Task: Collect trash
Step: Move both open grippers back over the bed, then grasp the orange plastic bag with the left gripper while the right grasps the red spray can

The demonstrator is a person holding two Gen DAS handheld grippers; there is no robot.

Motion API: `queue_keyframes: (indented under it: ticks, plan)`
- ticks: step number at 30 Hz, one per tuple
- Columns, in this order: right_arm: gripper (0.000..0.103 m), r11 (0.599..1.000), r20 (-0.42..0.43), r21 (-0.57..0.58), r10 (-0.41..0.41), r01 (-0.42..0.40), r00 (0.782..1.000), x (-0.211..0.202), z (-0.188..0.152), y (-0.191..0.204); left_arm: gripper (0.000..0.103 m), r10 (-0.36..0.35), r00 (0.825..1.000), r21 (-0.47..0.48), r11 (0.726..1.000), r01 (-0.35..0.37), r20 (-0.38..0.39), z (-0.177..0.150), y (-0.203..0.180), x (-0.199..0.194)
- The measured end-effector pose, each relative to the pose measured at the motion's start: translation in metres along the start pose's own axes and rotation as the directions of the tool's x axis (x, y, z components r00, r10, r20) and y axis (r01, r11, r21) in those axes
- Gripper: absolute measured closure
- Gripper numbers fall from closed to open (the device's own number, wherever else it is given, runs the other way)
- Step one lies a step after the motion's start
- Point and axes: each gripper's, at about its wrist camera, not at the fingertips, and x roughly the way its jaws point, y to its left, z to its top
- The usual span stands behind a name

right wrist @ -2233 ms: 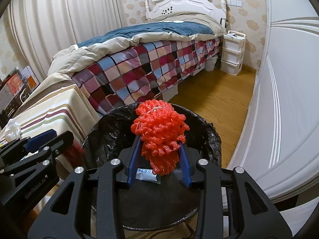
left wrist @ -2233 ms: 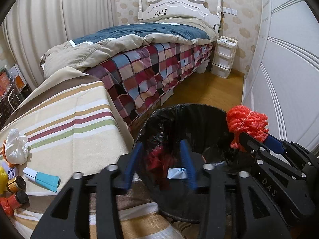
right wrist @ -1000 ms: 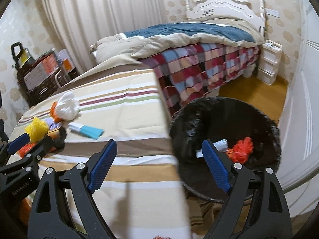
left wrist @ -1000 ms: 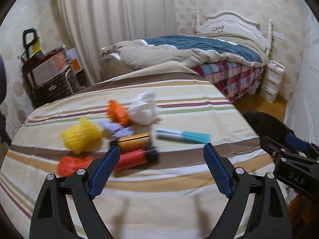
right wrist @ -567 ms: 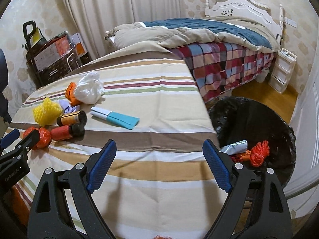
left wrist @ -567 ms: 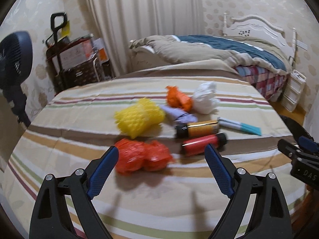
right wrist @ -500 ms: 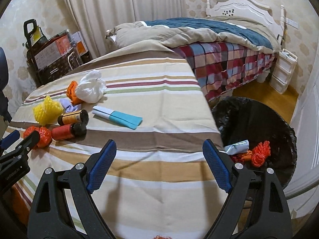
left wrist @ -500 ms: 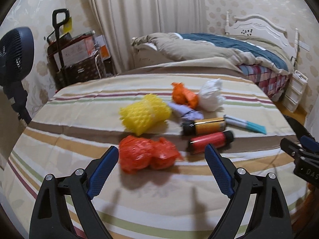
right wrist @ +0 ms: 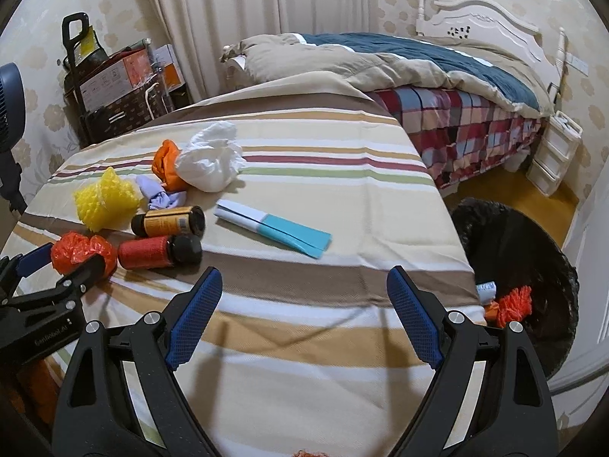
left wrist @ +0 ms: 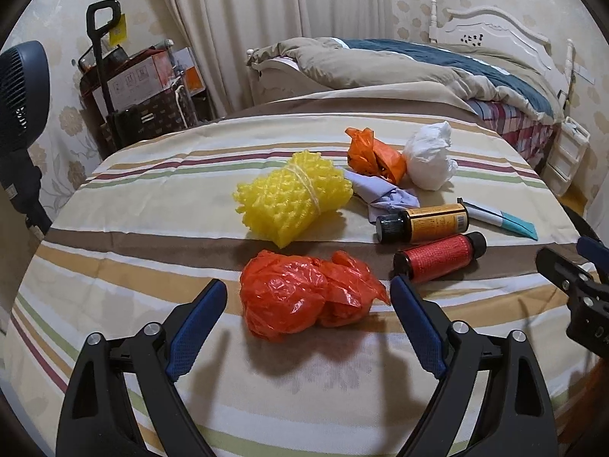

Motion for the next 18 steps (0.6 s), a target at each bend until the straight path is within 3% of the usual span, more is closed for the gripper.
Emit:
queue_keyframes:
  ticks: [2, 18]
  plan:
    - [0.017, 1.0, -0.002, -0.001, 0.005, -0.005, 1.0, 0.004, 0.004, 0.003, 0.035, -0.005, 1.0, 0.007, 1.0, 0.005, -0.013, 0.0, 0.001, 0.003]
    - [0.017, 0.999, -0.069, -0.048, 0.006, -0.009, 0.998, 0.04, 0.027, 0.024, 0.038, -0.004, 1.0, 0.0, 1.0, 0.004, 0.006, -0.009, 0.019, -0.006]
